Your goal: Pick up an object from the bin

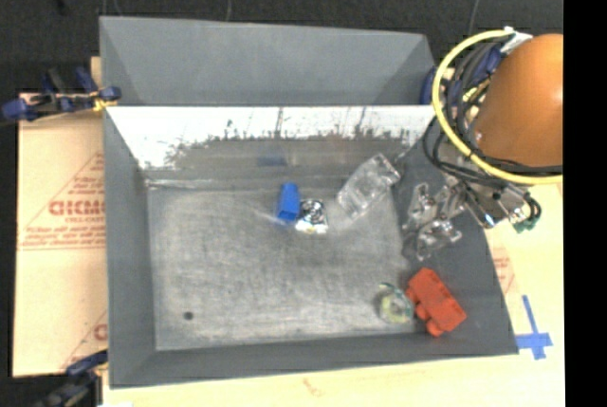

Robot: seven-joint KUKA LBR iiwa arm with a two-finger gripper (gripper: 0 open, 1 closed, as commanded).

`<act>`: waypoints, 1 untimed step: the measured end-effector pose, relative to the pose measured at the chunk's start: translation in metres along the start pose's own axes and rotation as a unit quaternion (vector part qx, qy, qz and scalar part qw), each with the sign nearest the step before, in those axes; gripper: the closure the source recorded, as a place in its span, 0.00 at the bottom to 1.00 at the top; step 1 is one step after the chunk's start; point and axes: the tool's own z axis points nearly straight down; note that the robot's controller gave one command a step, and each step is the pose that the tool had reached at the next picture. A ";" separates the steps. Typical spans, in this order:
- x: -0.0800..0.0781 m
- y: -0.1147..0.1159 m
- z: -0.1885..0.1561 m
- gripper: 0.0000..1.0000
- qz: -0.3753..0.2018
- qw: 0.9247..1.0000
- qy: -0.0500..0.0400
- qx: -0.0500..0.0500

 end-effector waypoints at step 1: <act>-0.023 0.087 0.066 1.00 -0.151 0.989 0.004 -0.005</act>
Offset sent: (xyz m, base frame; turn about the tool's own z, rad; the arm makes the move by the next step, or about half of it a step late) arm -0.0139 0.0874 -0.0653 -0.3028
